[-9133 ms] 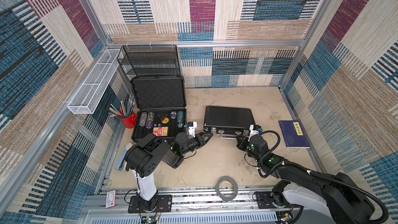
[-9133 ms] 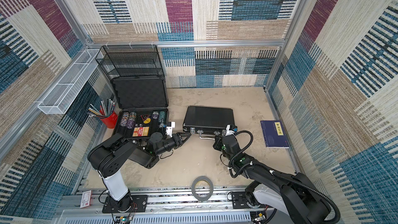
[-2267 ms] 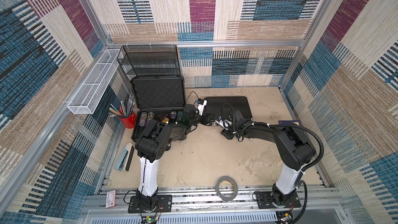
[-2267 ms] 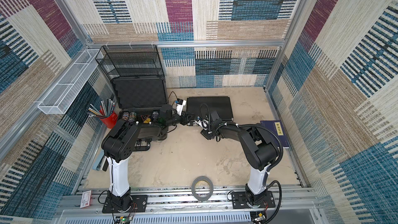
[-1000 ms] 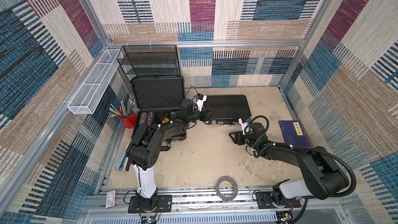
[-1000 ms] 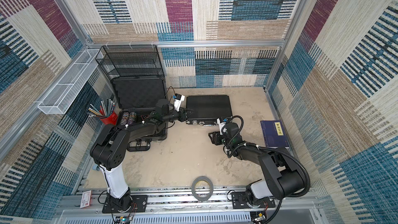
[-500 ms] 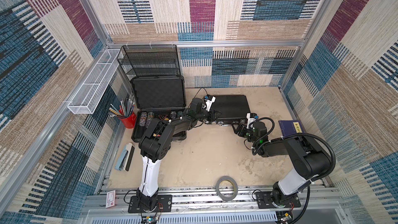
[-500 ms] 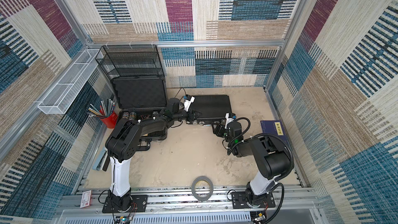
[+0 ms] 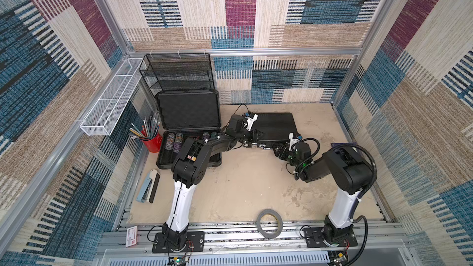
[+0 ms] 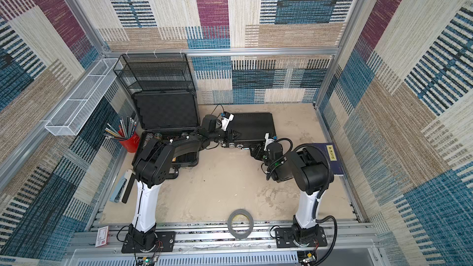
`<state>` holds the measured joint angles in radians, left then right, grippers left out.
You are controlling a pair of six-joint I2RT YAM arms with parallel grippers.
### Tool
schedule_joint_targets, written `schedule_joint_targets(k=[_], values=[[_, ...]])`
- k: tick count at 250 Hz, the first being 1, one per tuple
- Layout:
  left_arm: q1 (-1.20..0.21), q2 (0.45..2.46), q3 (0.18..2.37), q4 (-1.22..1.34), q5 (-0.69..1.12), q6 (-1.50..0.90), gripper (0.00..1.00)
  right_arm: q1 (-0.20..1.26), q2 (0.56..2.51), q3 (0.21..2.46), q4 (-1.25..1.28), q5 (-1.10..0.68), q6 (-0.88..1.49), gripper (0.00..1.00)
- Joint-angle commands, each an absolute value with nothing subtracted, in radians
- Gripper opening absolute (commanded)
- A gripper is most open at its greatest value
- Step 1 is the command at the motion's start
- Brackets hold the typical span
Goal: Open the poker set cases
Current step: Adjust the poker set case at the center of the board.
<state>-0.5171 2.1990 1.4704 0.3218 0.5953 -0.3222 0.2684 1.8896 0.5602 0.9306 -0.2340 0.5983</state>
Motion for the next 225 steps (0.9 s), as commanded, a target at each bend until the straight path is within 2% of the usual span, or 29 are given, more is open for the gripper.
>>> schedule_joint_targets(k=[1, 71, 93, 140, 178, 225], values=[[-0.515, 2.219, 1.483, 0.273, 0.612, -0.298, 0.41, 0.27, 1.911, 0.563, 1.028, -0.243, 0.61, 0.71], [-0.516, 2.244, 1.491, 0.285, 0.622, -0.312, 0.41, 0.269, 1.928, 0.503, 1.289, -0.348, 0.623, 0.59], [-0.515, 2.247, 1.489, 0.288, 0.624, -0.314, 0.41, 0.27, 1.932, 0.502, 1.339, -0.406, 0.628, 0.52], [-0.516, 2.256, 1.491, 0.295, 0.629, -0.321, 0.41, 0.267, 1.976, 0.503, 1.494, -0.53, 0.687, 0.46], [-0.515, 2.266, 1.49, 0.302, 0.635, -0.327, 0.41, 0.267, 2.011, 0.5, 1.589, -0.61, 0.721, 0.47], [-0.512, 2.237, 1.482, 0.302, 0.634, -0.317, 0.41, 0.264, 1.891, 0.447, 1.385, -0.551, 0.626, 0.52]])
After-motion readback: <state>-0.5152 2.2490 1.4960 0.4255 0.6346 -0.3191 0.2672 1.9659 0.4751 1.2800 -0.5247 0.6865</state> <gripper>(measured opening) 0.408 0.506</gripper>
